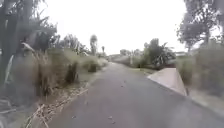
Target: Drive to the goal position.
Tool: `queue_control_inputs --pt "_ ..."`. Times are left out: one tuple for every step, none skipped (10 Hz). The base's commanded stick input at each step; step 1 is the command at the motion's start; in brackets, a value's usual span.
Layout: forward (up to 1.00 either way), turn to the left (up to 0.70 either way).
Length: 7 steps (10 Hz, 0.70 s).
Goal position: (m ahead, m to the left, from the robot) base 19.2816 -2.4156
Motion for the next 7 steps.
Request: queue_control_inputs --pt "1.00 0.00" --pt "1.00 0.00" --pt "1.00 0.00" --pt "1.00 0.00" --pt "1.00 -0.40" --pt "1.00 -0.40" --pt "1.00 -0.40"
